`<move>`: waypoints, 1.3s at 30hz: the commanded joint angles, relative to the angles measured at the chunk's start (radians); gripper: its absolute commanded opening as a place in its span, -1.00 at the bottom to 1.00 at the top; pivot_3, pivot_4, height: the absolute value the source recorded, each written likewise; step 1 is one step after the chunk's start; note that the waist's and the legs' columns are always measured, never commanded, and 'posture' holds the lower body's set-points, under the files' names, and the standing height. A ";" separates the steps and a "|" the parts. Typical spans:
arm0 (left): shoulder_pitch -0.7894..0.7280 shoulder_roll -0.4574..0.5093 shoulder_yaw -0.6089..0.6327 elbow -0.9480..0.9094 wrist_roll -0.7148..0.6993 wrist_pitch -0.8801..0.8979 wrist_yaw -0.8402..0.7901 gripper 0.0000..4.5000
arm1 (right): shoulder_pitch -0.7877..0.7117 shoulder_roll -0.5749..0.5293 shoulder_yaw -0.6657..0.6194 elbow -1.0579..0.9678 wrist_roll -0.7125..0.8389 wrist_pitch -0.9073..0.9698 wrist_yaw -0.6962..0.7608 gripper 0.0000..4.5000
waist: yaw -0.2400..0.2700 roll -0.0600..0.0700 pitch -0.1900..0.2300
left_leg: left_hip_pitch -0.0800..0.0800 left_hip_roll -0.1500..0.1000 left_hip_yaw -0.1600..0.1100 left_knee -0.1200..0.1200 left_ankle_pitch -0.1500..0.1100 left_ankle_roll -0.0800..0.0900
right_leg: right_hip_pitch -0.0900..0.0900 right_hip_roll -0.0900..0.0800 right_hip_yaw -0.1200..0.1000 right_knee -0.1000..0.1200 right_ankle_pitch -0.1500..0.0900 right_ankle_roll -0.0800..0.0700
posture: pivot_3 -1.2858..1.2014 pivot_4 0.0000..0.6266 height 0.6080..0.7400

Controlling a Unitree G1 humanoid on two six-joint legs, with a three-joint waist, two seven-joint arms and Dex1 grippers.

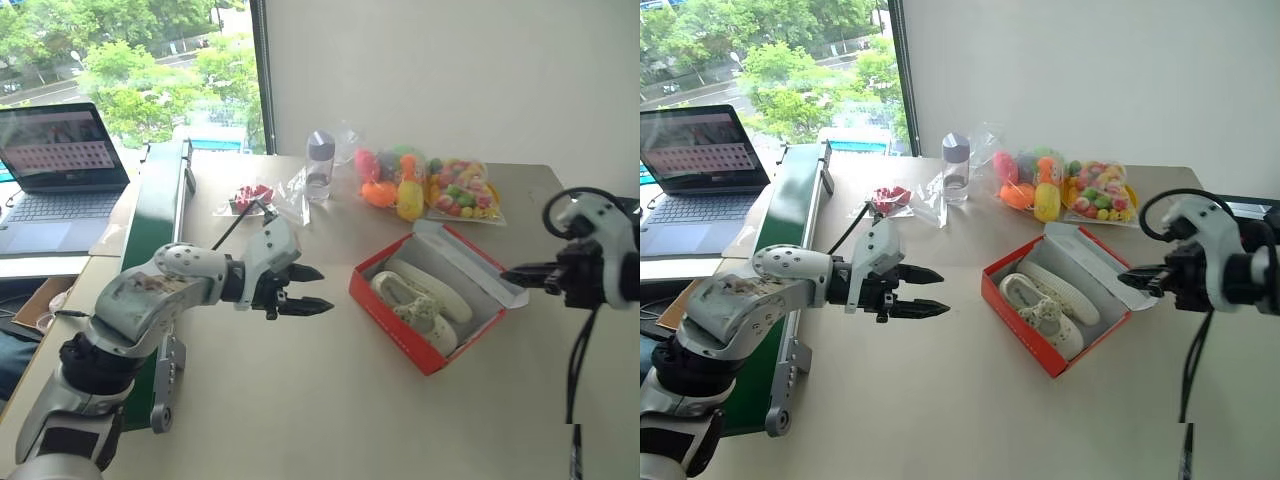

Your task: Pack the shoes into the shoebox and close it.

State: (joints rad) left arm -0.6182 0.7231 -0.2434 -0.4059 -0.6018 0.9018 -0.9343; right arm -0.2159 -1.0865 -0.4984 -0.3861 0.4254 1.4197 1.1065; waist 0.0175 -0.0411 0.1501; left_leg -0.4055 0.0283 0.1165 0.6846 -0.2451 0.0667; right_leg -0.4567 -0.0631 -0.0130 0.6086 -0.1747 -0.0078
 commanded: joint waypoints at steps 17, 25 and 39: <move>0.038 0.062 0.115 -0.142 -0.060 0.113 0.029 0.30 | 0.096 0.355 -0.066 0.474 0.024 -0.355 -0.240 -0.99 | -0.010 0.001 0.000 | 0.001 0.000 -0.001 0.000 0.002 -0.001 | 0.000 0.003 0.003 0.002 0.000 0.000 | 0.03 -0.52 1.00; 0.053 0.075 0.138 -0.169 -0.089 0.143 0.062 0.30 | -0.044 0.453 -0.051 0.773 0.010 -0.683 -0.307 -0.99 | -0.017 0.001 0.001 | 0.004 0.000 -0.001 0.000 0.003 -0.002 | 0.002 0.004 0.005 0.003 0.001 -0.001 | 0.03 -0.52 1.00; 0.040 0.109 0.136 -0.175 -0.109 0.158 0.061 0.30 | -0.228 0.478 -0.077 1.241 0.061 -1.014 -0.262 -0.99 | -0.031 0.001 0.001 | 0.003 -0.001 0.000 0.000 0.003 -0.001 | 0.002 0.004 0.006 0.003 0.001 0.000 | 0.03 -0.52 1.00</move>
State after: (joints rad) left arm -0.5595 0.8220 -0.1295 -0.5543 -0.6999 1.0539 -0.8753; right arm -0.4150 -0.6005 -0.5313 0.8359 0.4500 0.4694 0.8289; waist -0.0132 -0.0402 0.1508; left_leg -0.4021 0.0273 0.1164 0.6842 -0.2424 0.0652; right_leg -0.4549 -0.0591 -0.0065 0.6114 -0.1733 -0.0075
